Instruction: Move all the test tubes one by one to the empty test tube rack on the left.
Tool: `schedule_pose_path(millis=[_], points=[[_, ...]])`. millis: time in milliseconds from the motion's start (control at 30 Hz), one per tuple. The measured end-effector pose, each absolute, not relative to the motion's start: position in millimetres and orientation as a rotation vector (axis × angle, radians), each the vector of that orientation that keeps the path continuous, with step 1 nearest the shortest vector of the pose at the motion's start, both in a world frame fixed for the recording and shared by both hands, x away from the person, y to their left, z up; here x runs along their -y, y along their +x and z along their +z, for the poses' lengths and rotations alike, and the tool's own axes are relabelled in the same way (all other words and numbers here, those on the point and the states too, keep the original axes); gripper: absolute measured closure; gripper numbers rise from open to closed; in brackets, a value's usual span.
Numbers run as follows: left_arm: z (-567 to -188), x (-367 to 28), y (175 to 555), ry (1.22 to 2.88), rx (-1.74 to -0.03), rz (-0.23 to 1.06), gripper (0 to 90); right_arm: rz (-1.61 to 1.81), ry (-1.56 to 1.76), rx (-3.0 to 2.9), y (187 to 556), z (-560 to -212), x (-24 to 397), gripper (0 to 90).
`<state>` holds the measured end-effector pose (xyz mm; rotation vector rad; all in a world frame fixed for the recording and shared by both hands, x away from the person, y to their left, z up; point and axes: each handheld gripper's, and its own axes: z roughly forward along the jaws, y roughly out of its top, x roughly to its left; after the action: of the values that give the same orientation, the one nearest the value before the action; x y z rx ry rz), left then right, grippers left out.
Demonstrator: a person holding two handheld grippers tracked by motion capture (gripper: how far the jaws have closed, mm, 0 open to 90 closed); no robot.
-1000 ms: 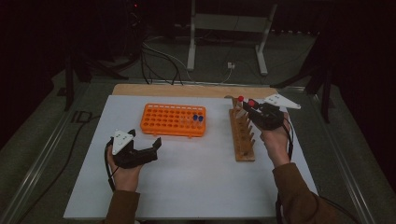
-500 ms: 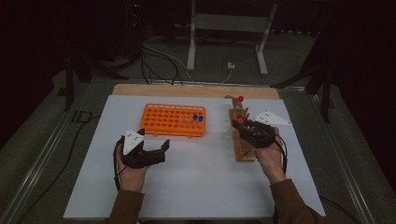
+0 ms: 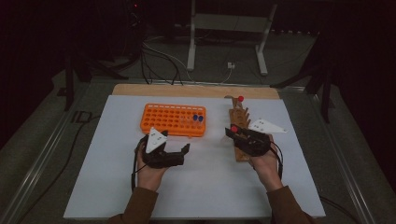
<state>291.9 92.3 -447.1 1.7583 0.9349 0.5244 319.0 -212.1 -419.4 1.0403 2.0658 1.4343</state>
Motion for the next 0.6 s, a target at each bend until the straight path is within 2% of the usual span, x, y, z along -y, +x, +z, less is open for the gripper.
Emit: schedule_pose_path(millis=[233,367,500,600], points=[[-453,-46,300,1.872,-0.836,0.448,10.7,1.424,1.000,-2.119,312,-422,197,70.0],[-456,-25,302,1.909,-0.781,0.429,18.5,1.426,0.978,-2.146,308,-423,190,70.0],[-458,-16,304,1.893,-0.730,0.420,39.4,1.473,0.986,-2.164,307,-421,187,69.9],[-459,-13,304,1.871,-0.712,0.406,50.9,1.488,0.988,-2.178,307,-422,186,69.9]])
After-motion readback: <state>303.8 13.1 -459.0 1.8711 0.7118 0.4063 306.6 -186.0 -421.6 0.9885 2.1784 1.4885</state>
